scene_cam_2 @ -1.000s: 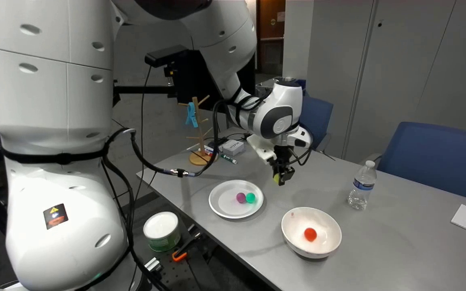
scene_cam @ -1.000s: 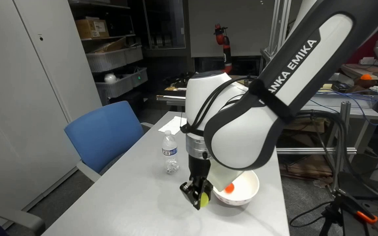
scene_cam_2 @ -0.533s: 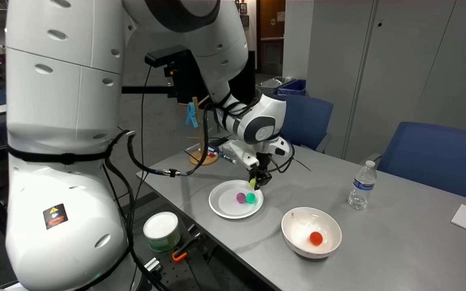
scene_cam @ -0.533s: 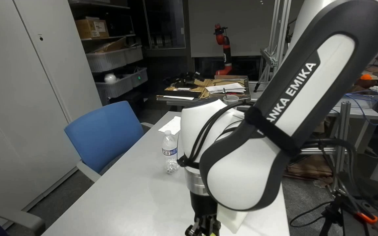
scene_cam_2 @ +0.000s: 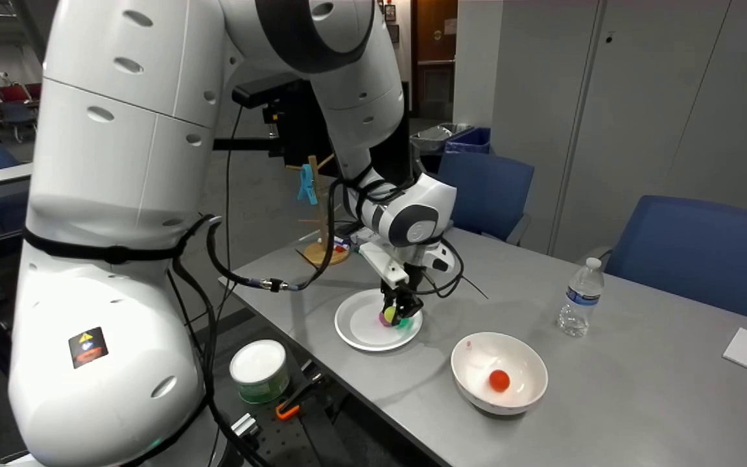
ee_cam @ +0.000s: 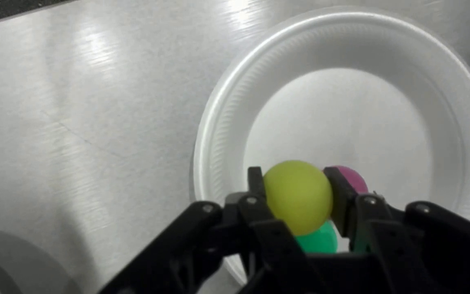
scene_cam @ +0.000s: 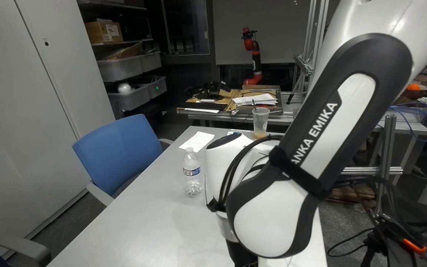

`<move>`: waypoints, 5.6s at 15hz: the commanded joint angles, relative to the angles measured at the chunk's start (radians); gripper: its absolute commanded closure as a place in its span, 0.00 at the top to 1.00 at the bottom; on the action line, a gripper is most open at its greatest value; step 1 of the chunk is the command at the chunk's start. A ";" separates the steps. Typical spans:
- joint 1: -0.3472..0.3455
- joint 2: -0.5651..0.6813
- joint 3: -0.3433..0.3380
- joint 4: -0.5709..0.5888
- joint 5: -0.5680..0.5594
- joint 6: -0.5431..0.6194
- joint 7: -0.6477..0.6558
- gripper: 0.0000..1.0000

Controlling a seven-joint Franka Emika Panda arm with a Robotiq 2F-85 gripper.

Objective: Pick up the objects from the white bowl and place them on the white plate

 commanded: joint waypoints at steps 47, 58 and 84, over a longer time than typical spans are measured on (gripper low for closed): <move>-0.076 0.099 -0.334 0.101 -0.292 0.126 0.145 0.96; -0.096 0.207 -0.321 0.212 -0.250 0.103 0.137 0.56; -0.018 -0.073 -0.244 0.114 -0.258 0.100 0.122 0.17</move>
